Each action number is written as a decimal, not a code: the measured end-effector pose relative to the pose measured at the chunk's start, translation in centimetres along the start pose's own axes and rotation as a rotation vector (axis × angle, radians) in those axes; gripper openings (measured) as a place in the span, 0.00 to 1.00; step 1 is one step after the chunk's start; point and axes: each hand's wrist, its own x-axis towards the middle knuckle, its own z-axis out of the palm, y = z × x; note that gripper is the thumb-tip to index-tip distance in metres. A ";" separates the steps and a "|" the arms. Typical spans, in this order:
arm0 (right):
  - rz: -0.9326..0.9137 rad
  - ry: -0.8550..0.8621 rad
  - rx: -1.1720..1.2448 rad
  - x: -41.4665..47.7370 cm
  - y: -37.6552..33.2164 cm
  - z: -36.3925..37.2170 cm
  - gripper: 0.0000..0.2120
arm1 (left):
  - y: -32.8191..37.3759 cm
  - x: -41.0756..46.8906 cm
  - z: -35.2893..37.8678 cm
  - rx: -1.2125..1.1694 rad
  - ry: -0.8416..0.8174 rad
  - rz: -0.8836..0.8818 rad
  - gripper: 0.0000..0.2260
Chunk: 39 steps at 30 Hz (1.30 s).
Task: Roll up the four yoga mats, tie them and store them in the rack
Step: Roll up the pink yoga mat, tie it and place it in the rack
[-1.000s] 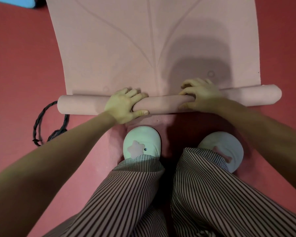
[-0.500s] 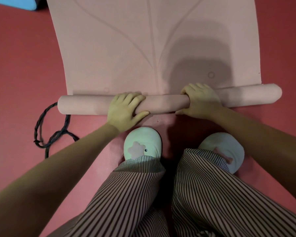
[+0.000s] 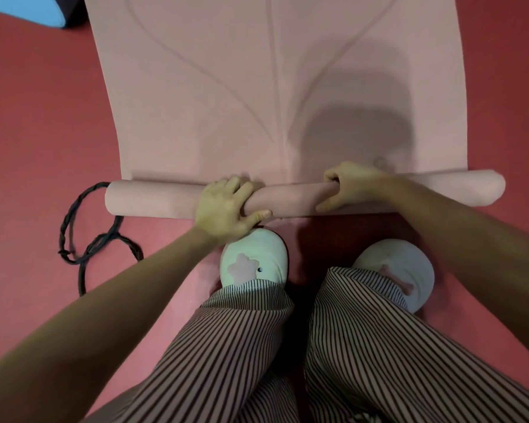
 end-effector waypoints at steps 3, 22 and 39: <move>0.015 0.004 -0.130 -0.8 -0.2 -0.4 0.19 | -0.5 1.4 -0.8 -0.028 -0.065 0.020 0.25; -0.113 0.406 -0.086 0.1 -0.6 0.9 0.28 | -0.9 4.2 -1.8 -0.152 0.003 0.072 0.26; -0.218 0.751 -0.496 0.1 -0.9 2.8 0.35 | -1.4 7.8 -2.9 -0.080 -0.431 -0.011 0.37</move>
